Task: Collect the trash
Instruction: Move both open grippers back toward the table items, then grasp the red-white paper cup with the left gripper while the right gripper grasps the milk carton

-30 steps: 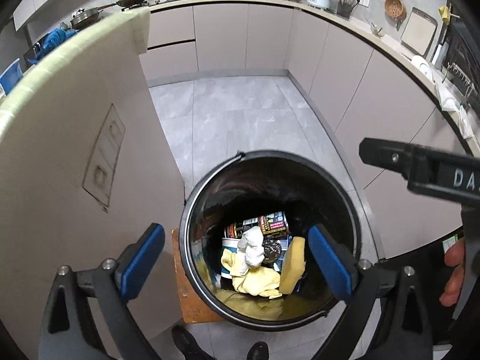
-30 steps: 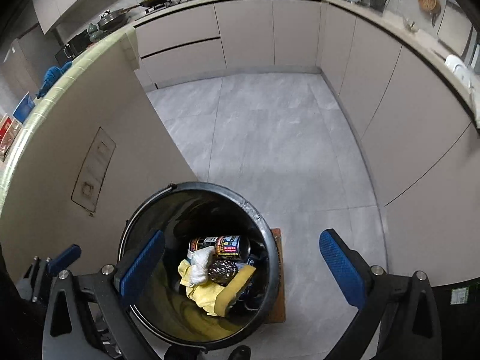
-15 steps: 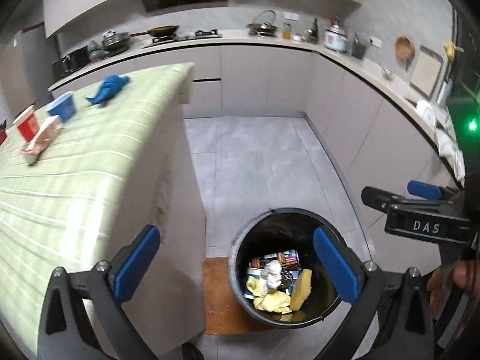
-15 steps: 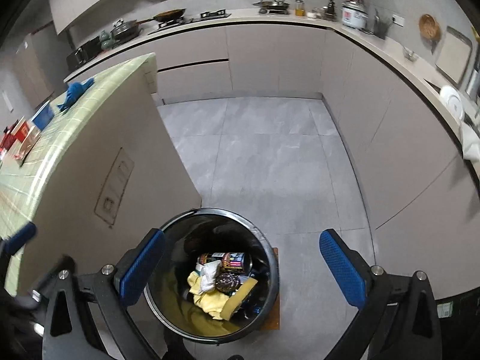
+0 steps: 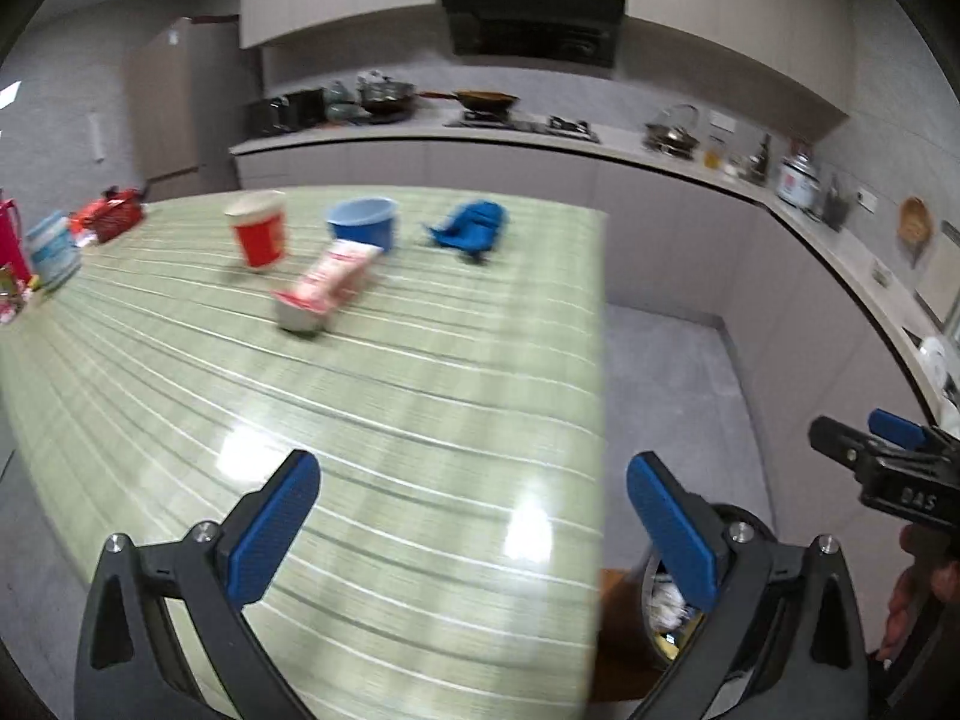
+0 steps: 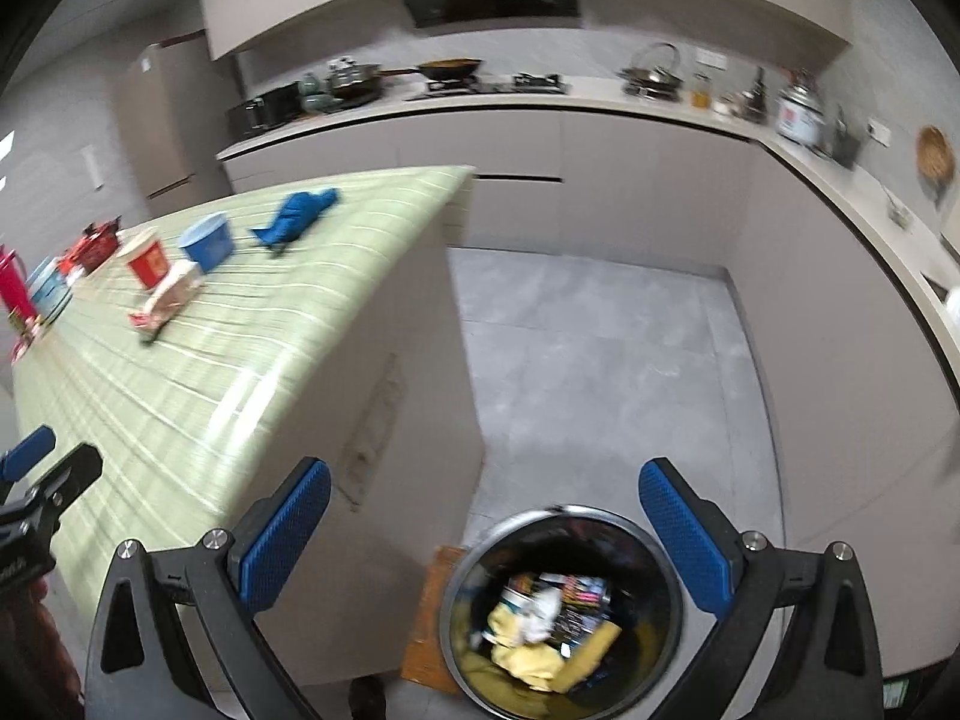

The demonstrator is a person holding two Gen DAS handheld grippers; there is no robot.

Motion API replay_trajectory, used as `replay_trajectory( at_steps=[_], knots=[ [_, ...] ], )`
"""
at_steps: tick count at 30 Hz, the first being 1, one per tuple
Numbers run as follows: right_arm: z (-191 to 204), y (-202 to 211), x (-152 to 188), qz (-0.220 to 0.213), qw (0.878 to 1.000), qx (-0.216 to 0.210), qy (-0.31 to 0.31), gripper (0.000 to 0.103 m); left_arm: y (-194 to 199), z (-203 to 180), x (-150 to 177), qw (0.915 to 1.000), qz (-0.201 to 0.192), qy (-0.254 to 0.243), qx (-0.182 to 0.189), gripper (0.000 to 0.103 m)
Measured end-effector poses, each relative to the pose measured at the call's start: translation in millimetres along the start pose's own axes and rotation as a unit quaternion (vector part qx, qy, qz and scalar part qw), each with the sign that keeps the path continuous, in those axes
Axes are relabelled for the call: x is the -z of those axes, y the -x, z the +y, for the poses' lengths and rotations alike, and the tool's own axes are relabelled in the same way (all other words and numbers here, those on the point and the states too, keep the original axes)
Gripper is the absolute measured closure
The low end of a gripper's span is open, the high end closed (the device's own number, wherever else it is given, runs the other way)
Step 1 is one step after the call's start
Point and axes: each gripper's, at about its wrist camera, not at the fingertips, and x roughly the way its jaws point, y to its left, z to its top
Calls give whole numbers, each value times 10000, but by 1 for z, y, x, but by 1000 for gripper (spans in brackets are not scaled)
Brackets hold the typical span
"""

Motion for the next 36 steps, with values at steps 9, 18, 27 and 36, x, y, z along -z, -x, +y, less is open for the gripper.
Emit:
replay_trajectory(
  at_steps=[9,18,27,36],
  knots=[
    [110,-23,-25,6,9993,-211,299,0,-20,99,-13,9994,57,215,-282,1],
    [233,-76,-61,40,9980,-435,456,0,-58,180,-27,9989,239,323,-238,1],
    [320,-147,-100,207,9976,-595,303,0,-109,241,-60,9988,339,356,-67,1],
    [338,-217,-115,731,9955,-574,184,37,-163,249,-91,9981,496,220,307,1]
  ],
)
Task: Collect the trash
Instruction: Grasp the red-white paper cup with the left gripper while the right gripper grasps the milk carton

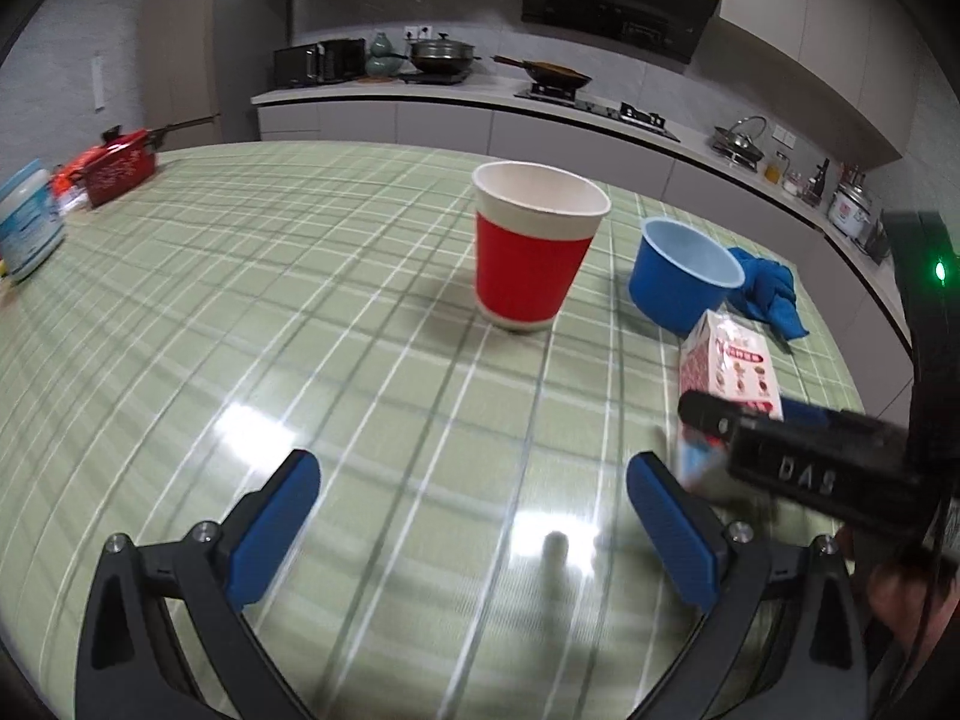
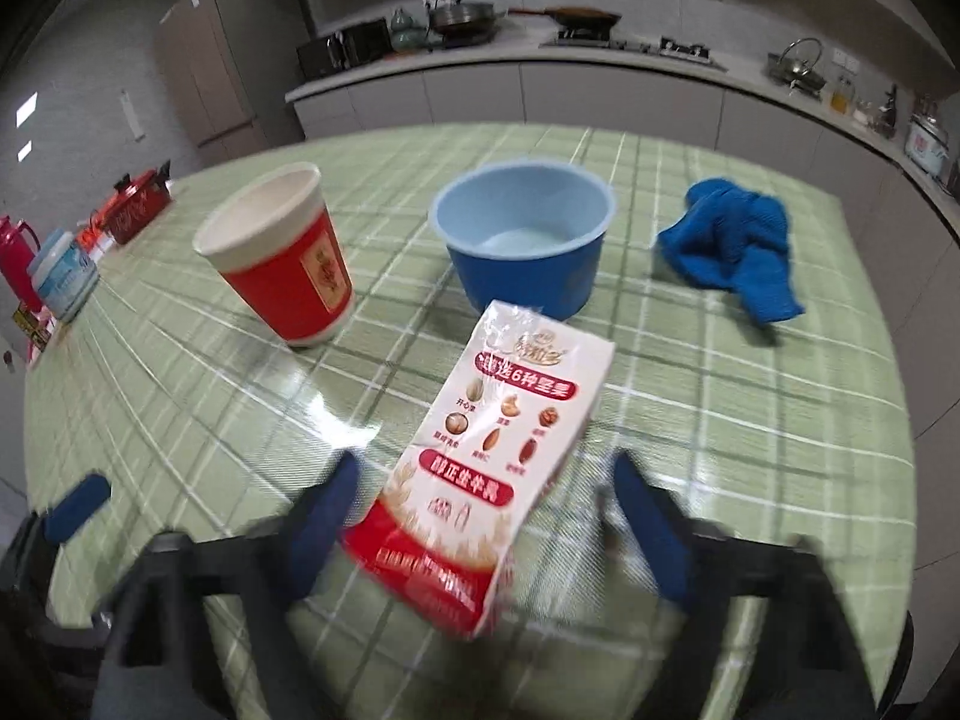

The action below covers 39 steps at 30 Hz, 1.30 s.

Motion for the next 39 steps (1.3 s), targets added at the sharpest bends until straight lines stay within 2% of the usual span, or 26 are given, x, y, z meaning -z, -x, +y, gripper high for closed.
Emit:
replay_trajectory(
  at_steps=[6,10,16,18,19,20,21,26,39],
  knots=[
    [-33,-10,-15,-91,9992,215,-321,50,-31,-12,-26,9995,41,-195,240,1],
    [-45,-14,-24,-81,9990,184,-393,50,-49,-21,-43,9990,15,-273,361,1],
    [-47,-18,-33,-83,9992,148,-370,50,-63,-25,-60,9983,21,-285,514,8],
    [-46,-19,-36,-75,9993,138,-344,51,-68,-26,-64,9982,34,-299,511,12],
    [-46,-19,-37,-65,9994,122,-326,51,-70,-26,-66,9981,61,-301,525,20],
    [-45,-20,-38,-57,9995,119,-303,51,-72,-26,-66,9979,89,-291,564,35],
    [-45,-19,-38,-57,9995,123,-277,51,-74,-25,-66,9978,134,-269,597,42],
    [-42,-15,-36,-111,9997,54,-231,51,-66,-21,-60,9971,48,-226,721,43],
    [-41,4,-32,-293,9994,-54,-195,51,-38,-32,-53,9971,-95,-380,650,43]
  ],
)
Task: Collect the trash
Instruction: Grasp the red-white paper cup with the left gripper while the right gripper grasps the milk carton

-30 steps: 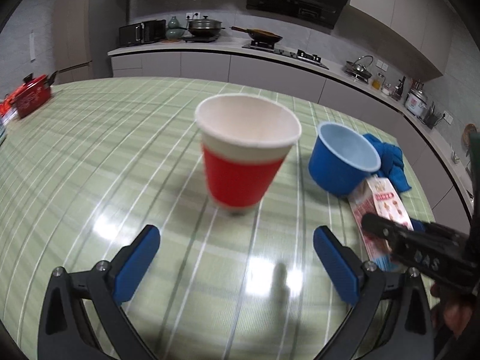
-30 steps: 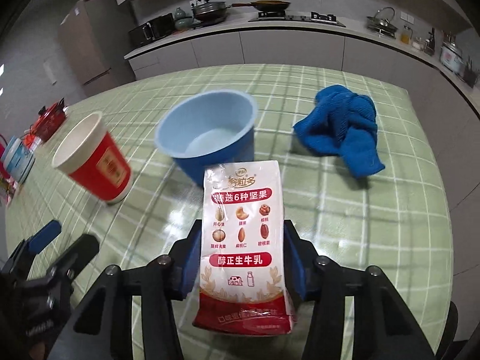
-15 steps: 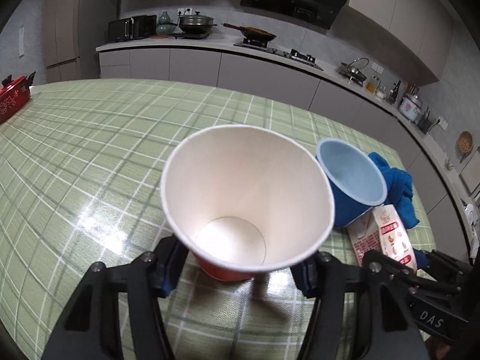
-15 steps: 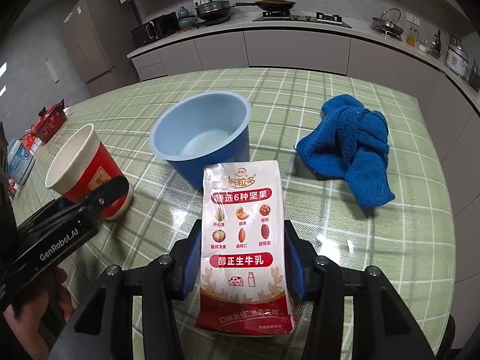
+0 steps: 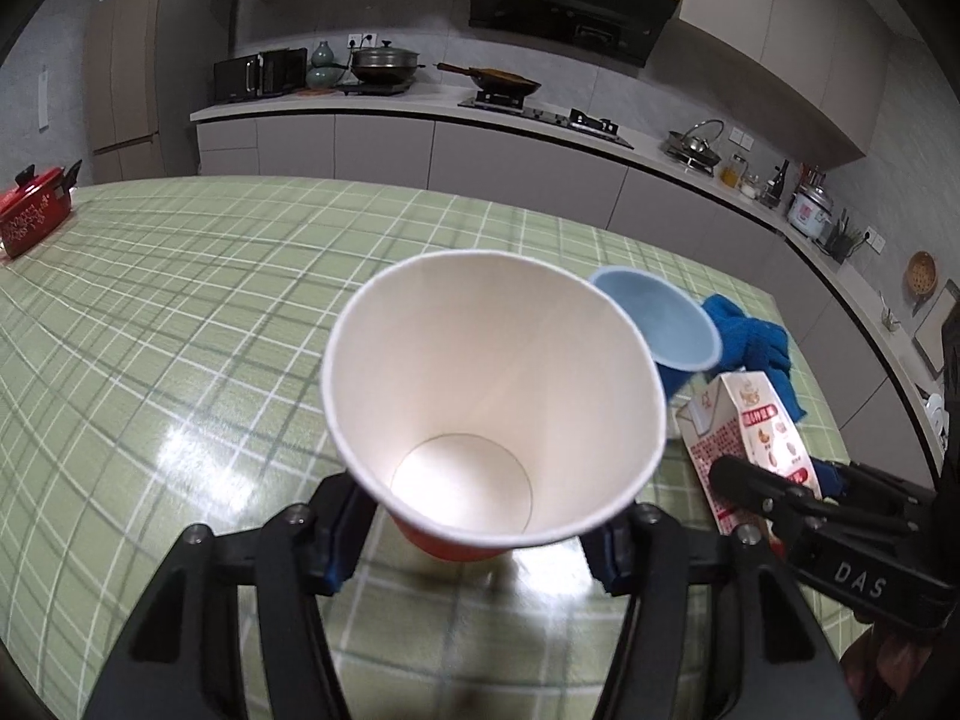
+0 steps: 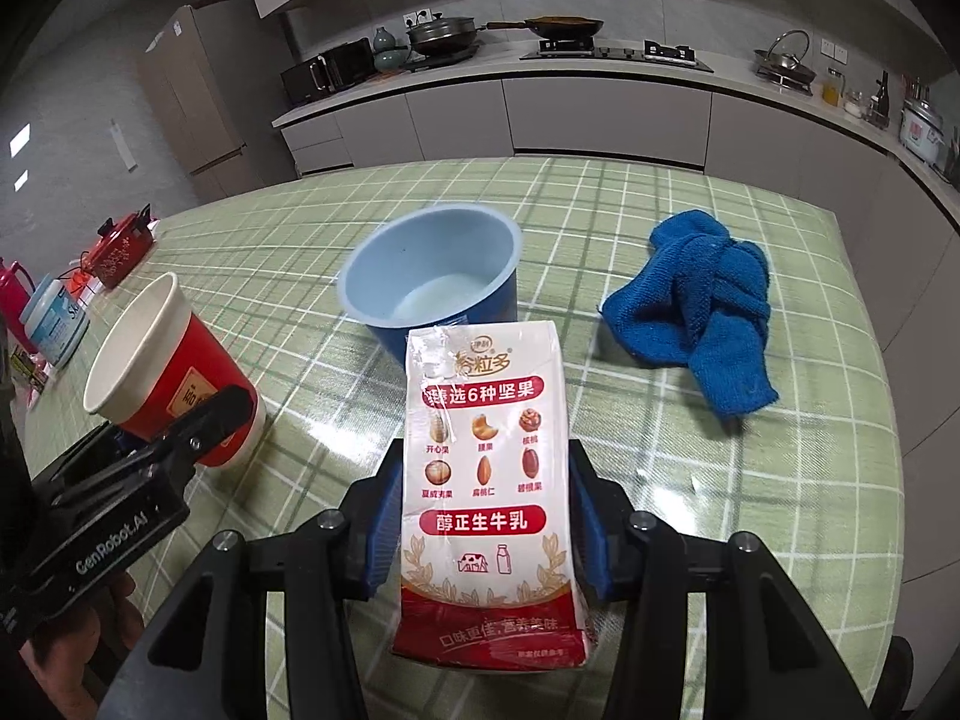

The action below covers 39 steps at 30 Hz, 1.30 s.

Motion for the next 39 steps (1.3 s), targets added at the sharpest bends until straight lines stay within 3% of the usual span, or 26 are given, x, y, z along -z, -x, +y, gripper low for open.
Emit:
replay_trajectory(
  at_steps=[24,32,39],
  knots=[
    [-40,97,49,-315,9993,-114,137,51,55,-77,44,9997,-155,-174,-102,43],
    [-89,139,72,-410,9992,23,-18,51,69,-127,64,9993,-183,-323,17,43],
    [-149,178,95,-483,9983,240,-234,51,78,-194,80,9977,-168,-611,251,43]
  ],
)
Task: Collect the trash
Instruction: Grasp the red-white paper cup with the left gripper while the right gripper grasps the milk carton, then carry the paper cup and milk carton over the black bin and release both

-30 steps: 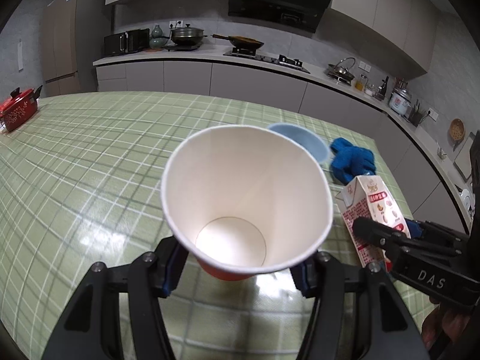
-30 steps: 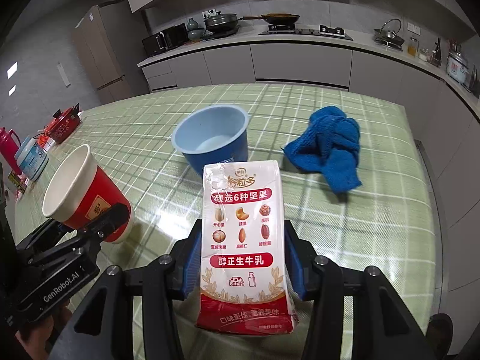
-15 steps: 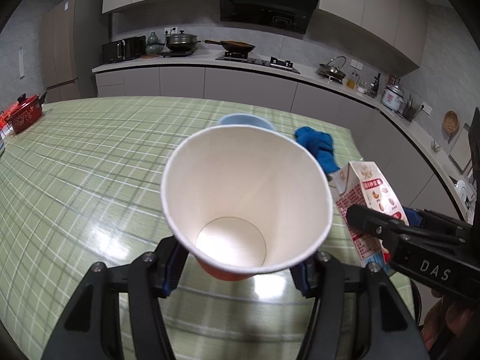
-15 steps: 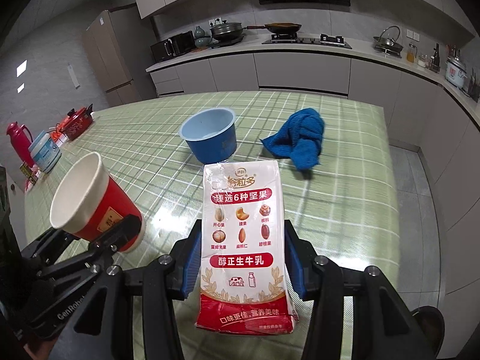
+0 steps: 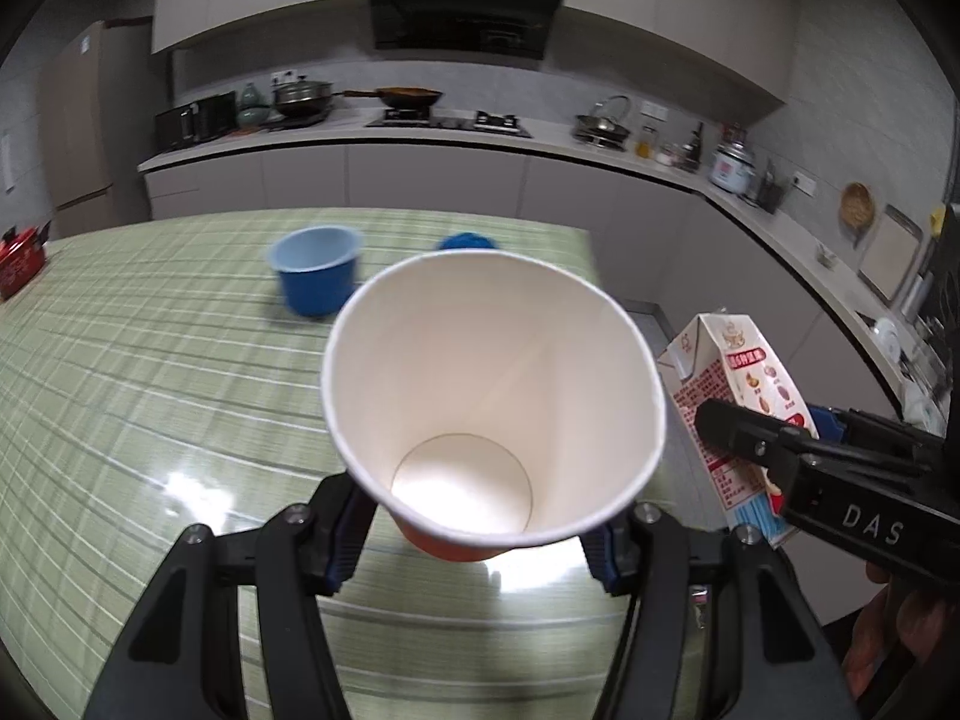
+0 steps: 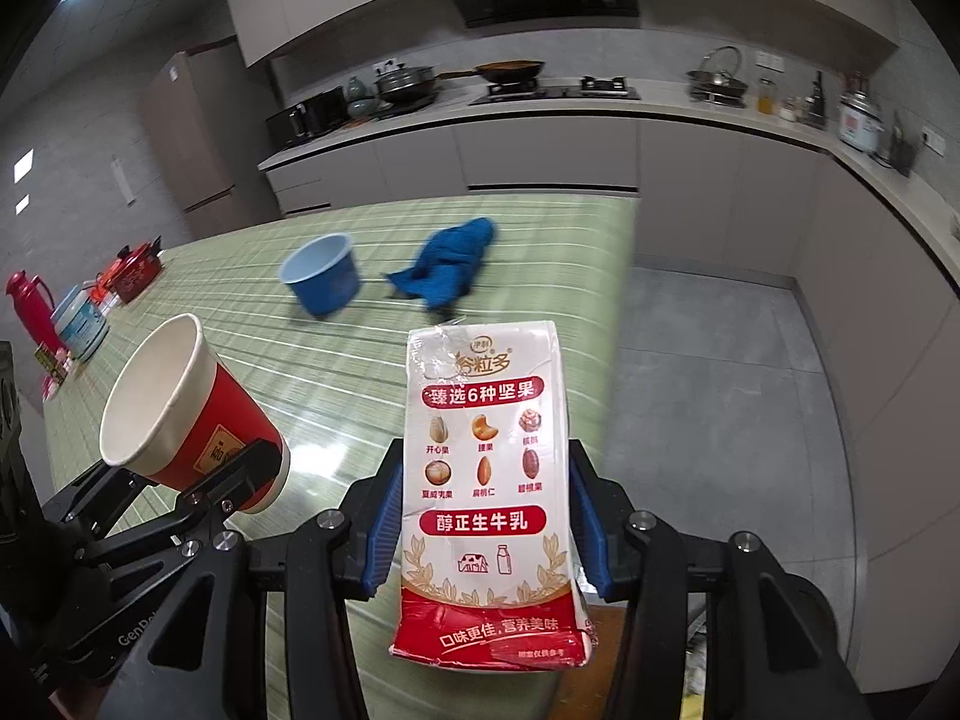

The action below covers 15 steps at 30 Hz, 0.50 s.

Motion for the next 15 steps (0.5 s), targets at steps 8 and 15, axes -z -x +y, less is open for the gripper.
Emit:
replay_trajectory(
  at_steps=[8,15],
  knots=[
    [-83,44,24,-84,9987,354,-349,51,1,-83,5,9987,3,-361,372,43],
    [-151,71,54,-57,9956,653,-664,51,-4,-145,18,9963,110,-581,628,43]
  ],
)
